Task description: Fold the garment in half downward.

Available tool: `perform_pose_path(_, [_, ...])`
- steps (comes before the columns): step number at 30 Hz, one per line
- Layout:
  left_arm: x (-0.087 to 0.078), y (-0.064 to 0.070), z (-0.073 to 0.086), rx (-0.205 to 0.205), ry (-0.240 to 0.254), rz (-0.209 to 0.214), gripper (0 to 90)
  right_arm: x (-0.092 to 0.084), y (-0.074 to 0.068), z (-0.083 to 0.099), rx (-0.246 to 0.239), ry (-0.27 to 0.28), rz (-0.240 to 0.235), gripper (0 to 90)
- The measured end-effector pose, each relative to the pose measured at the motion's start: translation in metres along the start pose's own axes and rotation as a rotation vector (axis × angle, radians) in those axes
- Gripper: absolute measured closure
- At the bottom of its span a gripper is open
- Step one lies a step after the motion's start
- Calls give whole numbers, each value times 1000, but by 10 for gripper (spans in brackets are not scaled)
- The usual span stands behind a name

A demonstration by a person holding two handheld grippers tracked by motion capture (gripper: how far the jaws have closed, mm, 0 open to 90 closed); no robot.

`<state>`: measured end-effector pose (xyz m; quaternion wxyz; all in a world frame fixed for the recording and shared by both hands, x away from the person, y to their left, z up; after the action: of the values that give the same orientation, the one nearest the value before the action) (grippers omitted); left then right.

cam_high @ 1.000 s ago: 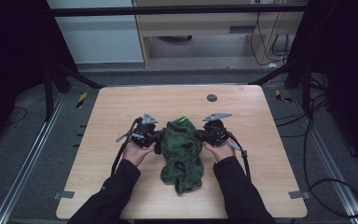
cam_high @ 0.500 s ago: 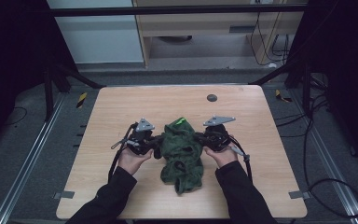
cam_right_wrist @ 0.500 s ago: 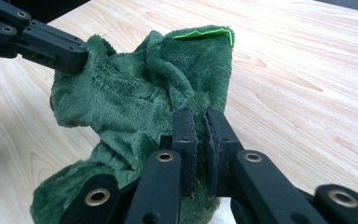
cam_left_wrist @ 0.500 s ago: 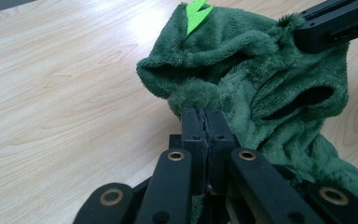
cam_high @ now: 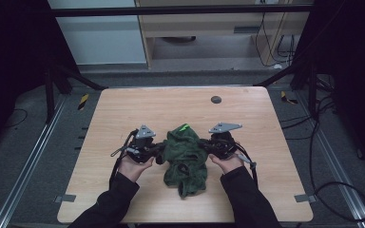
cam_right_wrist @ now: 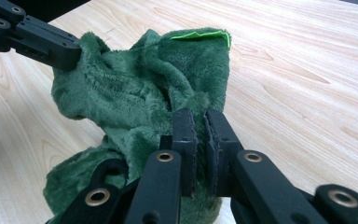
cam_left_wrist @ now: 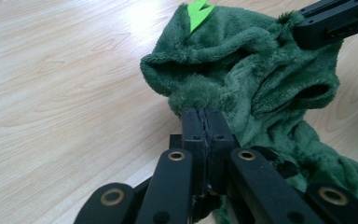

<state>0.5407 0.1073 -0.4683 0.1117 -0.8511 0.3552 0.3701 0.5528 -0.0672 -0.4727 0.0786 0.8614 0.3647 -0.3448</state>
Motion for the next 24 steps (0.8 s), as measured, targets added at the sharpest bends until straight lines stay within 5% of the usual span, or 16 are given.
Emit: perform_pose_path(24, [-12, 24, 24, 34, -26, 43, 889, -15, -20, 29, -8, -2, -35, 835])
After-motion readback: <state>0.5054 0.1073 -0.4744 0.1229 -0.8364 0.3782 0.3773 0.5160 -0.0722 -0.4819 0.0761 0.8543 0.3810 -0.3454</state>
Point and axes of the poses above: each handheld gripper's, and its own axes: x roughly forward along the jaws, z roughly out of its underside, y roughly to its right, the point moved 9 cm from there along x, roughly forward along the jaws, and after that the axes turned 6 degrees about -y, right-handed, at the moved point
